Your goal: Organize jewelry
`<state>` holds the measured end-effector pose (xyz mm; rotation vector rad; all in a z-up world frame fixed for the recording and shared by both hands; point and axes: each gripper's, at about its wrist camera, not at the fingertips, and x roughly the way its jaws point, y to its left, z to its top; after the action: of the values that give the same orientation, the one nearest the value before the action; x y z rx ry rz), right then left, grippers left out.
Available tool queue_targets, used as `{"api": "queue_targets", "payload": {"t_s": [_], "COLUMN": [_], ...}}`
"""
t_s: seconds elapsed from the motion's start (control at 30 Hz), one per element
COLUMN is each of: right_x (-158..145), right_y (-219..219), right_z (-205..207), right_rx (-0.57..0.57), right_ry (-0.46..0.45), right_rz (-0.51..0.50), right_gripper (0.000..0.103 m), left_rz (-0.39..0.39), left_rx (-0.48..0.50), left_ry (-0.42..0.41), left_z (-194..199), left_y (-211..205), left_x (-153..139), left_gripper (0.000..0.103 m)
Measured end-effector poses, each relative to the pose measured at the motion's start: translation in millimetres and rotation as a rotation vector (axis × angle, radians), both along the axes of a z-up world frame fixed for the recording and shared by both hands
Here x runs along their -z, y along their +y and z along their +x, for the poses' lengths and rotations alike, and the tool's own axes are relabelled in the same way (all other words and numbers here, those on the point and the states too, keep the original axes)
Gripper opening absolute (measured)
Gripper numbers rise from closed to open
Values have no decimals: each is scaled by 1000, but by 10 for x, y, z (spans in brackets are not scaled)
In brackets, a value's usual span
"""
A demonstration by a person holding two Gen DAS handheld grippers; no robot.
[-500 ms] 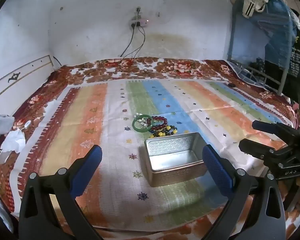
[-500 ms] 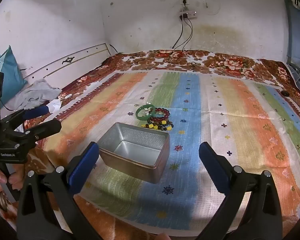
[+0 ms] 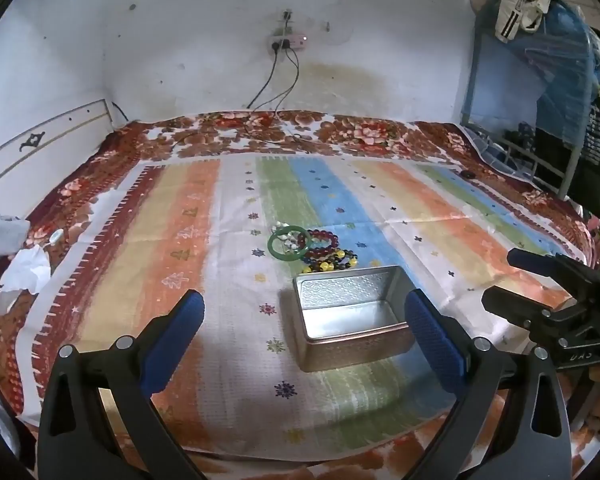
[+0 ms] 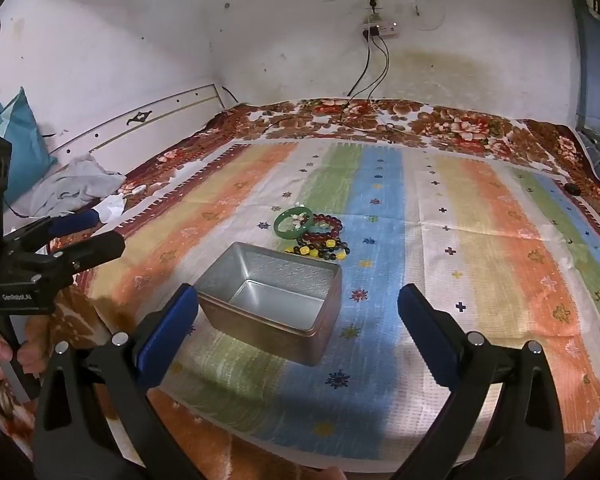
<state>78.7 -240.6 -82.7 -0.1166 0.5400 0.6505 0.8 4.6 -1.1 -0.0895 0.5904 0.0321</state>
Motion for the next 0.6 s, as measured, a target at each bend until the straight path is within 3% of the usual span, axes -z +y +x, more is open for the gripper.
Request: {"api": "queue_targets", "payload": {"t_s": [0.6], "right_x": [24], "right_y": [-16], "right_z": [3], "right_rx": [17], "right_ry": [-2], "right_rz": [4], "right_gripper": [98], "left_rz": [3], "left_rx": [5], "left_ry": [-6], "left_z": [0], "left_y": [-1], "left_x": [-6], "left_gripper": [98]}}
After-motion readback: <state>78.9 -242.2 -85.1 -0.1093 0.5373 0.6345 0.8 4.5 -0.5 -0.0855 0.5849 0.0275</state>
